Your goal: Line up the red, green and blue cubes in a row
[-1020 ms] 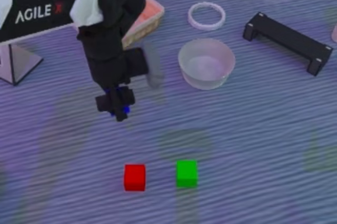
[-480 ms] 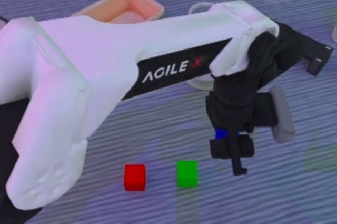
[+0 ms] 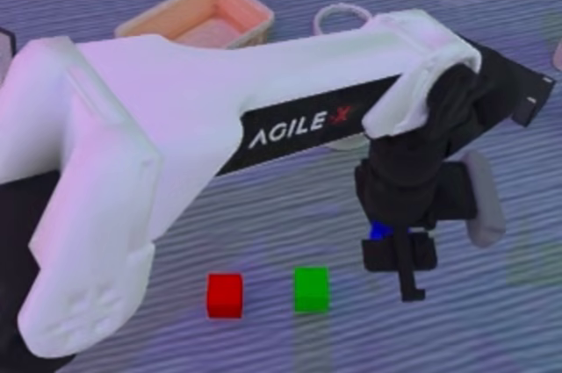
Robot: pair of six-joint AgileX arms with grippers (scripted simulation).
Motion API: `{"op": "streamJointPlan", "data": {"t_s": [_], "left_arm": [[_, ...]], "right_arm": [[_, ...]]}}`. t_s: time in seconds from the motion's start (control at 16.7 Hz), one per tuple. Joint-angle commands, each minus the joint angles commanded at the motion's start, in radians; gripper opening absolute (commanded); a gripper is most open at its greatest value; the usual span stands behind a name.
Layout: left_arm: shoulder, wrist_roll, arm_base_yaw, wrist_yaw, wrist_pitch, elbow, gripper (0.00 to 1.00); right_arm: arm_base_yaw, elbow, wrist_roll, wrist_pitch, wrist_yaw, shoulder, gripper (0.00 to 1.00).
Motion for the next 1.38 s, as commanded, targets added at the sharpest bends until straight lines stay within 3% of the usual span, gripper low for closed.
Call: {"op": "streamJointPlan", "data": {"t_s": [0.36,0.66,1.38], "left_arm": [[0.065,-0.004,-0.005,0.001,0.185,-0.122,0.00],[0.076,-0.004,-0.007,0.000,0.209,-0.138,0.00],[0.076,-0.004,-0.007,0.000,0.209,-0.138,0.90]], "right_arm": [[0.000,0.000,0.000,0.000,0.000,0.000,1.00],[0.000,0.000,0.000,0.000,0.000,0.000,1.00],[0.000,0.000,0.000,0.000,0.000,0.000,1.00]]}}
